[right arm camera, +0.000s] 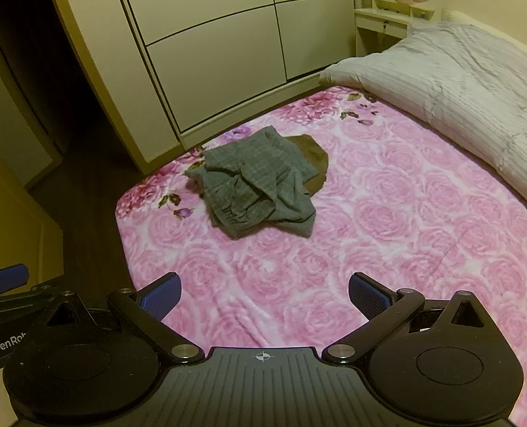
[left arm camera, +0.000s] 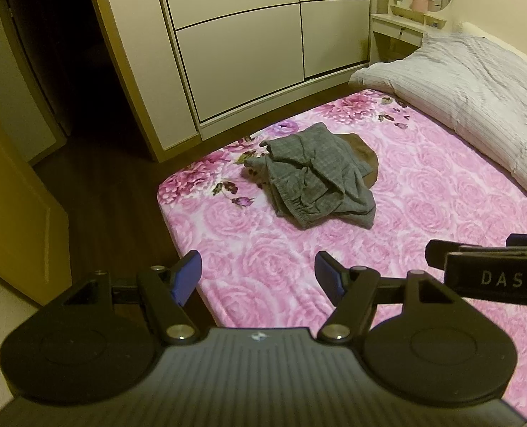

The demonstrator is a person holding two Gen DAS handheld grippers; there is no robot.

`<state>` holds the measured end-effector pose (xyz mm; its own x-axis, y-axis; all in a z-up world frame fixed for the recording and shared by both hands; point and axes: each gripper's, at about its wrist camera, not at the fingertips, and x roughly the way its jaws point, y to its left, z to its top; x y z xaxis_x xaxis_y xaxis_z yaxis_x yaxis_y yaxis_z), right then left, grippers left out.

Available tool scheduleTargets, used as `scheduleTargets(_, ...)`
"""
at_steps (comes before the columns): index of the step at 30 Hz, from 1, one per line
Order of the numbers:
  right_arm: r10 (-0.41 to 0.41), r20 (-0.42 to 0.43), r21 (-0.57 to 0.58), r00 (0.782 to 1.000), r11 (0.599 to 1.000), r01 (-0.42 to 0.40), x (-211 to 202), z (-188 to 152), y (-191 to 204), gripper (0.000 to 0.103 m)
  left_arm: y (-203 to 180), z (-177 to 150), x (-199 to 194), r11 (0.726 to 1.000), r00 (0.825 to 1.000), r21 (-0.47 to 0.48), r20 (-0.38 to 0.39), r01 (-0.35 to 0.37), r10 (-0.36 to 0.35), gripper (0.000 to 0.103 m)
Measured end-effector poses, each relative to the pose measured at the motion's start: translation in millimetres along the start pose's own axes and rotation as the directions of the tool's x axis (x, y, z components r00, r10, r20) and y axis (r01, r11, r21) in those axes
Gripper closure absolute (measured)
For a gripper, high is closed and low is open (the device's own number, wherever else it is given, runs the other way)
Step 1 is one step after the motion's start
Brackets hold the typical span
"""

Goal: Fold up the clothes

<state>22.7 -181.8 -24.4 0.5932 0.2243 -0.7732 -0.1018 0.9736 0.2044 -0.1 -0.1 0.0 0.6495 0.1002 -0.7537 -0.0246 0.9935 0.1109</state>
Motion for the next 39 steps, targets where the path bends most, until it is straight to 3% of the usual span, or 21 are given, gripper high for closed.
scheduleTargets(39,-0.005,0.026,0.003,1.000,1.000,0.005,-15,-2,-4,0.001,-3,4,-10,0.999,1.000,0.033,0.019,-0.002,0.001,0.029)
